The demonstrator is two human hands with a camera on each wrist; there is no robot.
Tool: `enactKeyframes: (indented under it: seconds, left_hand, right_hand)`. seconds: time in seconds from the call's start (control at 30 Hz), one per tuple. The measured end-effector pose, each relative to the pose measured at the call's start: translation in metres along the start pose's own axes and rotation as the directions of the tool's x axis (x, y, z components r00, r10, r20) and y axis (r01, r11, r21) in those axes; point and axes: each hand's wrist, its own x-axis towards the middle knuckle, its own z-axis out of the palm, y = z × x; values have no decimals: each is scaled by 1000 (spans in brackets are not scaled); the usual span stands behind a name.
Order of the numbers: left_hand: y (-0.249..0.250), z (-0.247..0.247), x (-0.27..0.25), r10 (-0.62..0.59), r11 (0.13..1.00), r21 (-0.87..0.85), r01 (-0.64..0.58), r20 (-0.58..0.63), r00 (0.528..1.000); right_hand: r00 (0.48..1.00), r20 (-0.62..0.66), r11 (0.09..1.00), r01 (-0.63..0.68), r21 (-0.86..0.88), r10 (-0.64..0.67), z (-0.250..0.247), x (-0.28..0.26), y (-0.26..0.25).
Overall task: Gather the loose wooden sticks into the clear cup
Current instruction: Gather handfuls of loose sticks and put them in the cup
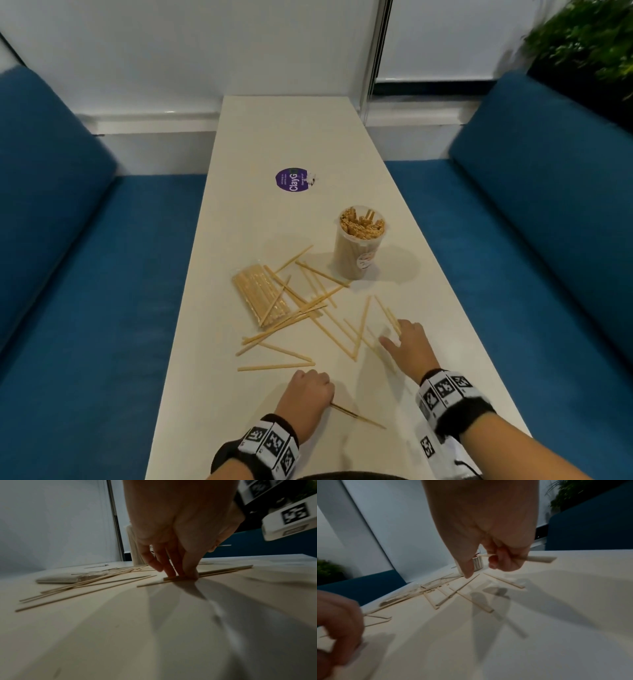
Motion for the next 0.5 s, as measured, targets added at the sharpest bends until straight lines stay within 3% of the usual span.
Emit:
enactKeyframes:
  seconds: [0.13, 0.23, 0.4, 0.5]
  left_hand:
    - [1, -1, -2, -44, 999, 6, 44, 75, 996]
    - [2, -1, -2, -42, 999, 24, 40, 56, 998]
    - [3, -2, 3, -85, 996, -28, 85, 8, 996]
    - [3, -1, 8, -139, 987, -72, 140, 27, 990]
  right_hand:
    - [999, 41, 994, -15, -107, 19, 5, 13, -2]
    - [997, 32, 987, 73, -145, -69, 15, 13, 3]
    - [974, 23, 973, 224, -46, -223, 28, 13, 9]
    - [954, 2, 932, 295, -209, -301, 30, 11, 7]
